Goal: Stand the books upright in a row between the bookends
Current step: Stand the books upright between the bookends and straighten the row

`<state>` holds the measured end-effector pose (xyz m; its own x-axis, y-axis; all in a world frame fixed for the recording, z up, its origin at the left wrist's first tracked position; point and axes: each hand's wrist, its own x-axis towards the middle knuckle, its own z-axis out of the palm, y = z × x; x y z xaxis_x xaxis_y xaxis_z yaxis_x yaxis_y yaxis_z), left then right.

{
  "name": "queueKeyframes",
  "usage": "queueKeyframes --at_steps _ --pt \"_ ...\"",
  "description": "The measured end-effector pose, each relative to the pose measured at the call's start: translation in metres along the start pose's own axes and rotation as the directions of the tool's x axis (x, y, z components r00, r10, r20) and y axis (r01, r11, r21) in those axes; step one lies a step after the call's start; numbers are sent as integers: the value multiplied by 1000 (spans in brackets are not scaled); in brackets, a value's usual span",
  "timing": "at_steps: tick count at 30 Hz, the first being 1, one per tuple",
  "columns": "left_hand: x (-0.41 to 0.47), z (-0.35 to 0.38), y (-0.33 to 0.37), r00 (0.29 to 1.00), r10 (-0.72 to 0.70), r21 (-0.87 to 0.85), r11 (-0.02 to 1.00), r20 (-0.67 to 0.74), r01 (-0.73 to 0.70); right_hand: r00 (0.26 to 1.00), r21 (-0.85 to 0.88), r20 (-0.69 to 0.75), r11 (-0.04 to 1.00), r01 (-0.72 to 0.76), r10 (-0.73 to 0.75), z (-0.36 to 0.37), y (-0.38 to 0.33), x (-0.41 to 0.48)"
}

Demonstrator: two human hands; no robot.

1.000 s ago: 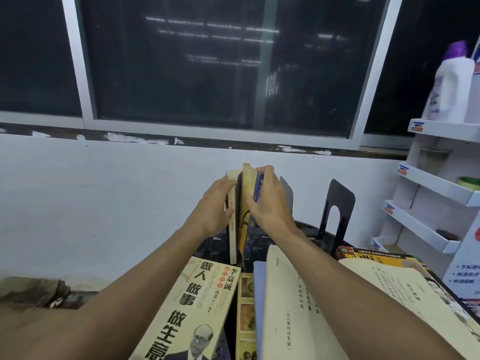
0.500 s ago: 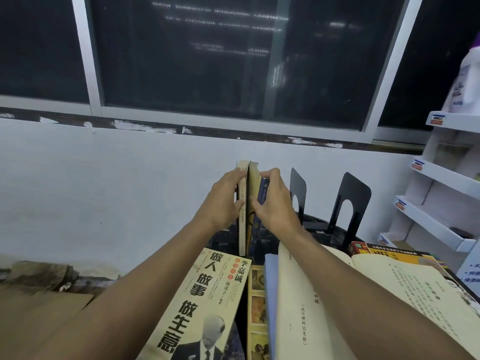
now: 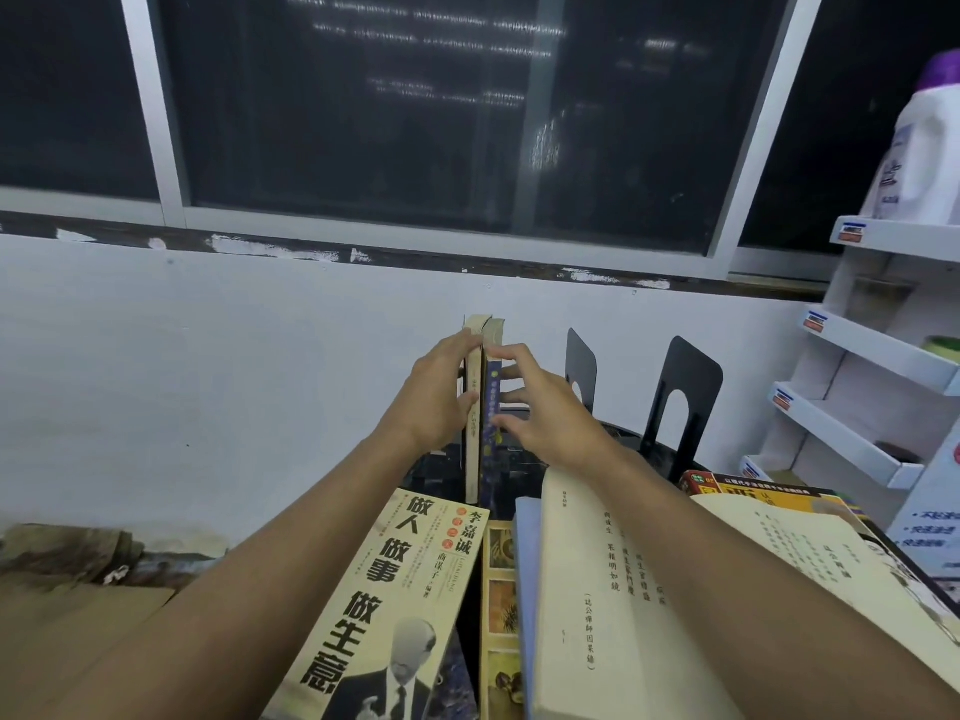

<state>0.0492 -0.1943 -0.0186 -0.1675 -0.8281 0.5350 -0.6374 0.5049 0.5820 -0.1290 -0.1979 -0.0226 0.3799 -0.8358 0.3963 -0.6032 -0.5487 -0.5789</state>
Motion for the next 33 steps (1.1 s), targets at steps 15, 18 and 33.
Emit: queueKeyframes --at_steps 15,18,33 --pt "-4 -3 7 1000 -29 -5 1000 3 29 1000 -20 6 1000 -4 4 9 -6 8" --pt "-4 -4 8 999 -31 12 999 18 31 999 -27 41 999 -19 20 7 -9 6" --pt "-37 1 46 1000 27 75 997 -2 -27 994 -249 102 968 -22 49 -59 -13 -55"
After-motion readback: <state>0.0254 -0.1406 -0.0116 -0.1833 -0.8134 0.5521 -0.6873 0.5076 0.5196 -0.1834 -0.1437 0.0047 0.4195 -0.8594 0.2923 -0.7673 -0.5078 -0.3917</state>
